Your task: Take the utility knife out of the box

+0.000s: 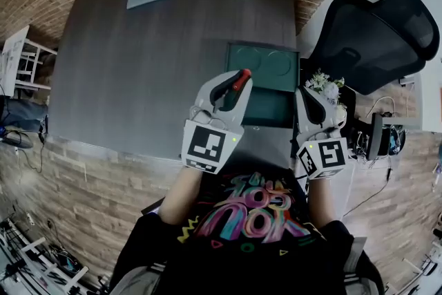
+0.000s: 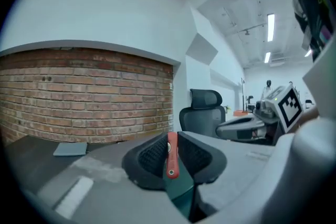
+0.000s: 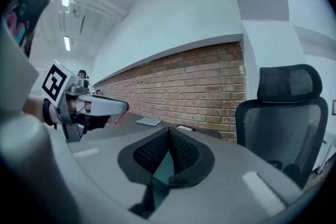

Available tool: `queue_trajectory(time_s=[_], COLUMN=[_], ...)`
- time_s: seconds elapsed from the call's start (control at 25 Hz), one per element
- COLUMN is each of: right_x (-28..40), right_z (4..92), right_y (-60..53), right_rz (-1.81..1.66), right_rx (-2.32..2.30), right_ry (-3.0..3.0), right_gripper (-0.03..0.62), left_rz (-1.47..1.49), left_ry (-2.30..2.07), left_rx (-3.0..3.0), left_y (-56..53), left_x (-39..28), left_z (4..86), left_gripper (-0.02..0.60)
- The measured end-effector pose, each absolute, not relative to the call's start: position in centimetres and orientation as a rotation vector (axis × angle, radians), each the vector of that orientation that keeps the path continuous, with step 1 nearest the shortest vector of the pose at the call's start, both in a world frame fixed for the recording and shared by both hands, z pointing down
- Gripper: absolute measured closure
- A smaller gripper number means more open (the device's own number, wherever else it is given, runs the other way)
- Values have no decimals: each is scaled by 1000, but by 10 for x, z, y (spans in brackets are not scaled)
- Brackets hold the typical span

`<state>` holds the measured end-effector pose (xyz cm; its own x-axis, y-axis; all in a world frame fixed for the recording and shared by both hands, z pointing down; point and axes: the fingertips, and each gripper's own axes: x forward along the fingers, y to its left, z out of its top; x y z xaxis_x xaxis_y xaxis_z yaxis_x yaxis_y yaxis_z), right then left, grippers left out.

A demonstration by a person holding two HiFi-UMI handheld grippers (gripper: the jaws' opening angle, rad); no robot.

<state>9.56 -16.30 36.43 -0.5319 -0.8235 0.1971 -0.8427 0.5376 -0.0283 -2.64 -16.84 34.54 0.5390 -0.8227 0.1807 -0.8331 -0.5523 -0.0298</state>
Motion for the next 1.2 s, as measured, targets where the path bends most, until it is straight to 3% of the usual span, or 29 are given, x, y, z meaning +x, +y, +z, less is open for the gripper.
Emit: queue_trajectory(time_s=[0.36,1.2], right_x=[98,108], right_z=[359,351], right_y=[-164,-159], right_rz=[181,219], right_rx=[1456,1538], right_ry=[-2621,-2619], right_gripper=[594,594], left_rz=[-9,75], left_ry=[-1607,-1546], left_rx=[2567,2579], left_y=[-155,-146], left_x=[-62,-63], left_z=[327,344], left_gripper=[520,520])
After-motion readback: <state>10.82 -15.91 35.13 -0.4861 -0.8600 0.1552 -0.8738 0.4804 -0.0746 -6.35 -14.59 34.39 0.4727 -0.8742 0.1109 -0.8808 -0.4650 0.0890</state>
